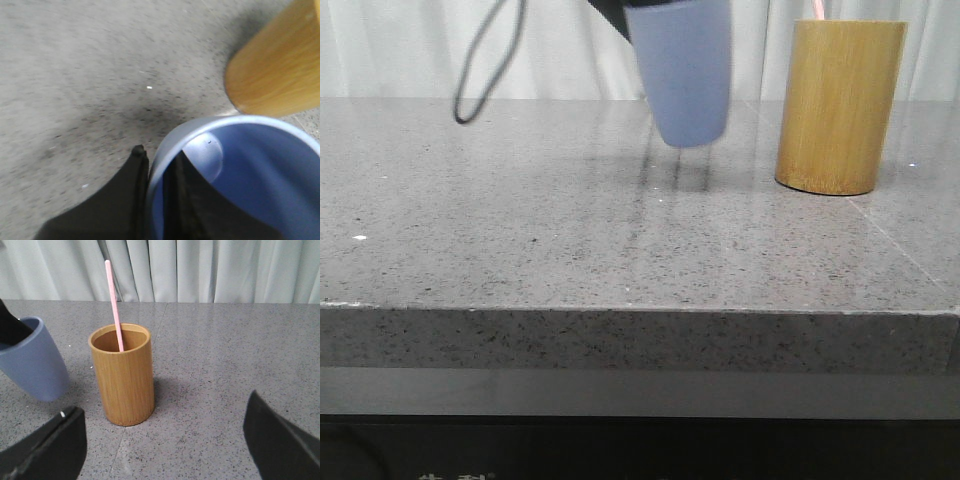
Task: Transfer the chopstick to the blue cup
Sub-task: 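Carry the blue cup with the left gripper beside the bamboo cup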
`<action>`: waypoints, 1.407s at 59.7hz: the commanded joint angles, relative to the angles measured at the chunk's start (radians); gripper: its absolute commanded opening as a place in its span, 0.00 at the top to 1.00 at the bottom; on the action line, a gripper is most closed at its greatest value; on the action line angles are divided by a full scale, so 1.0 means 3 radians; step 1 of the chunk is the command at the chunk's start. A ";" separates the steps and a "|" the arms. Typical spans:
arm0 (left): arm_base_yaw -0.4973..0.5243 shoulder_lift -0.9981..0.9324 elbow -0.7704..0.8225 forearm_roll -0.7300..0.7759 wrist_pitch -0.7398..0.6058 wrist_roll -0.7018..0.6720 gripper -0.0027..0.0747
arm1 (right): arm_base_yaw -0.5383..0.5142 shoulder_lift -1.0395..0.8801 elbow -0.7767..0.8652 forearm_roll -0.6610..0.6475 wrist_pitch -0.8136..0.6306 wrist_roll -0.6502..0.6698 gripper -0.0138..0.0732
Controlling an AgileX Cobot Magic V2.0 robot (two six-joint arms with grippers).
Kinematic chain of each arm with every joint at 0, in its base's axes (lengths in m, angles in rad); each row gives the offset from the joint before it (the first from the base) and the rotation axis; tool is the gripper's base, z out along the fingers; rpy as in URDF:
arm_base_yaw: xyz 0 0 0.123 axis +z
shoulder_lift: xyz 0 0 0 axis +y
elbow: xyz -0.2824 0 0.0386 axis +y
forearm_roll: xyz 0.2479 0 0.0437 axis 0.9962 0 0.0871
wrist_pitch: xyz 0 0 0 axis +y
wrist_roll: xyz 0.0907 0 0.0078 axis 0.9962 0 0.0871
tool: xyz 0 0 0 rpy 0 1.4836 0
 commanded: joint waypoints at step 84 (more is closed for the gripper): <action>0.0088 -0.1330 0.0532 0.0434 0.0094 -0.0038 0.99 | -0.0013 0.0026 -0.0112 0.0018 -0.0156 -0.0018 0.10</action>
